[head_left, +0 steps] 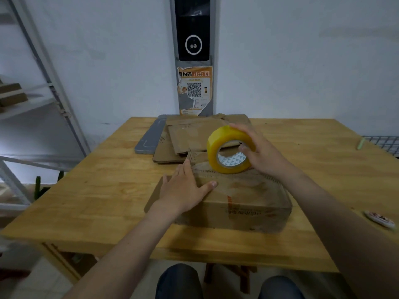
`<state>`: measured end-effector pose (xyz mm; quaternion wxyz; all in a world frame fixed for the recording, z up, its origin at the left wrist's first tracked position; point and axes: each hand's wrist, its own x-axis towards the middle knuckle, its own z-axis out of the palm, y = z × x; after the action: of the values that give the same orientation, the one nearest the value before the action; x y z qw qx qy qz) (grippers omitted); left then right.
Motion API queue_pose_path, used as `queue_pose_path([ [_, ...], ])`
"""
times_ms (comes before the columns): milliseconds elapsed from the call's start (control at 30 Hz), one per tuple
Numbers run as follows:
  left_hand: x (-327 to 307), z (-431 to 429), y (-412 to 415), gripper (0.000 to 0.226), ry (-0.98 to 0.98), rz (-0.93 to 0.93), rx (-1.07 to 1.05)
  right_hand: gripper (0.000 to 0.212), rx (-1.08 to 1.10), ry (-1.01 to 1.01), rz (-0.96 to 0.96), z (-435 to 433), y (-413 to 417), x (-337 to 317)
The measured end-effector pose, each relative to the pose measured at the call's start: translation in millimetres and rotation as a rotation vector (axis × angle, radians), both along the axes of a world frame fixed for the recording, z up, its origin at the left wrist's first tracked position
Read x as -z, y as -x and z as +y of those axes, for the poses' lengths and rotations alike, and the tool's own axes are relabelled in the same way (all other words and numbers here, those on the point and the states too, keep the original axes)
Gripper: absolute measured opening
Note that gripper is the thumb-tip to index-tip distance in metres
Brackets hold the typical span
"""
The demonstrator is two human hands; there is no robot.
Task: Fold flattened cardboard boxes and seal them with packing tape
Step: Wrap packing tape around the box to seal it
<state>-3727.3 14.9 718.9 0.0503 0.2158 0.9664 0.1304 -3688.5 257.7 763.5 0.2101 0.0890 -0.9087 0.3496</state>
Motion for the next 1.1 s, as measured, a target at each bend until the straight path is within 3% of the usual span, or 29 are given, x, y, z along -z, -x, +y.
queue_pose_path([
  [267,0.1,2.9,-0.1,0.1,0.07,-0.024,0.0,0.064,-0.011,-0.107,-0.008,-5.6,-5.4,-1.5],
  [400,-3.2,8.6,-10.0,0.067,0.226,0.257,0.137,0.066,-0.003,-0.127,-0.006,-8.1,-3.8,-1.9],
  [467,-6.0,11.1,-11.0,0.06,0.217,0.246,0.261,0.067,-0.002,-0.151,0.003,-7.4,-3.4,-0.7],
  [567,-11.7,8.7,-2.5,0.071,0.189,0.043,0.242,0.068,0.001,-0.132,-0.009,-7.7,-4.2,1.0],
  [700,-21.8,10.1,3.0,0.084,0.214,-0.052,0.209,0.069,-0.013,-0.096,-0.002,-4.4,-3.1,2.9],
  [867,-20.9,6.5,-2.9,0.094,0.242,-0.041,0.187,0.068,-0.062,-0.039,0.019,-3.1,-3.0,1.8],
  [1100,-13.5,-9.3,-2.6,0.104,0.269,-0.004,0.111,0.069,-0.085,-0.155,-0.048,-20.7,12.0,-5.2],
])
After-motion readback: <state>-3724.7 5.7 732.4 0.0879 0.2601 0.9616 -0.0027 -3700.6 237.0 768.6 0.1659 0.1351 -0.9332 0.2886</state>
